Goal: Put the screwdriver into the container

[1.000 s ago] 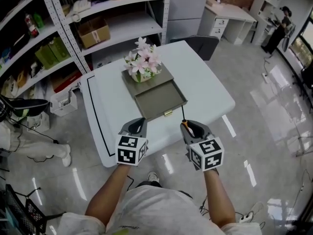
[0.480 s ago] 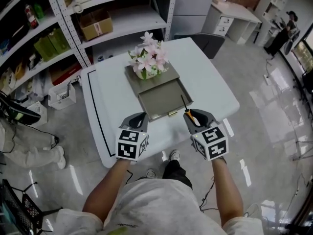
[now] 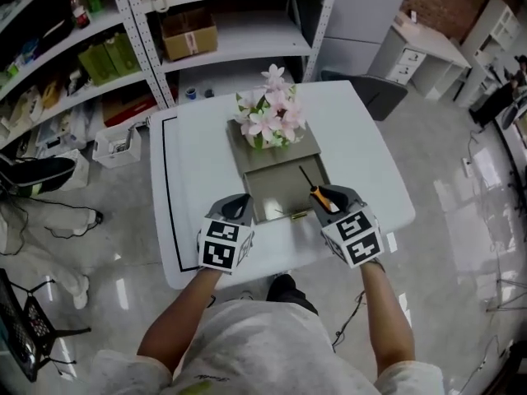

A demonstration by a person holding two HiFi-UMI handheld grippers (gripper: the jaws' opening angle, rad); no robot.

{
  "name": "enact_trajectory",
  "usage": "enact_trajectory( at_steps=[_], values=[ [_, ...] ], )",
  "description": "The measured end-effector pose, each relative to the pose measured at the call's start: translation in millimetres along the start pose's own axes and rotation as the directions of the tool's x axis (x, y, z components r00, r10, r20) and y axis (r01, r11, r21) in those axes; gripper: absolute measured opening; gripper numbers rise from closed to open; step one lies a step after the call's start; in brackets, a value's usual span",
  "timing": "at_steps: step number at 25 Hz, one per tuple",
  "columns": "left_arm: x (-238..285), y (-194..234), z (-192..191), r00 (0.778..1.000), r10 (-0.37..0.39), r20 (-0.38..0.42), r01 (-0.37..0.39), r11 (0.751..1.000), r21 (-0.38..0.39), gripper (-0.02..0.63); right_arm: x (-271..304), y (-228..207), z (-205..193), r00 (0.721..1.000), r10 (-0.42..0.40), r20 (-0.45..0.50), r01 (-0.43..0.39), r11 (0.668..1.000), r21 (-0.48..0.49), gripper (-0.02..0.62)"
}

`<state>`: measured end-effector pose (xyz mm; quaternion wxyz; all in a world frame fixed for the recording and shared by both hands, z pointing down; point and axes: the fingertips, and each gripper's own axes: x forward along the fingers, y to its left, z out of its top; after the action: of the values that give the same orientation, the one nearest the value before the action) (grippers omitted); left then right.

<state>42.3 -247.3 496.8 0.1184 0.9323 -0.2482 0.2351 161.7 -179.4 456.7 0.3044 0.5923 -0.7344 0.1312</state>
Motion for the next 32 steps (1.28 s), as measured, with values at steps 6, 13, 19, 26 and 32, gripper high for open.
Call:
enact_trajectory(
  at_steps=[6, 13, 19, 26, 32],
  values=[
    [19, 16, -2, 0.997, 0.072, -0.024, -0.073, 0.996, -0.058, 0.003, 37, -12, 4, 0.993, 0.111, -0.044, -0.115, 0.990, -0.086, 0.077],
    [33, 28, -5, 0.990, 0.138, -0.039, -0.142, 0.985, -0.102, 0.003, 71, -12, -4, 0.966, 0.213, -0.149, -0.244, 0.940, -0.238, 0.077],
    [36, 38, -2, 0.977, 0.209, -0.035, -0.211, 0.969, -0.125, 0.003, 91, -11, -19, 0.923, 0.284, -0.259, -0.366, 0.855, -0.368, 0.077],
    [39, 44, -5, 0.959, 0.279, -0.043, -0.283, 0.947, -0.150, 0.003, 109, -1, -29, 0.868, 0.351, -0.350, -0.486, 0.741, -0.462, 0.076],
    [36, 49, -10, 0.941, 0.334, -0.054, -0.338, 0.925, -0.176, 0.003, 121, 4, -46, 0.812, 0.374, -0.448, -0.573, 0.652, -0.497, 0.075]
  ],
)
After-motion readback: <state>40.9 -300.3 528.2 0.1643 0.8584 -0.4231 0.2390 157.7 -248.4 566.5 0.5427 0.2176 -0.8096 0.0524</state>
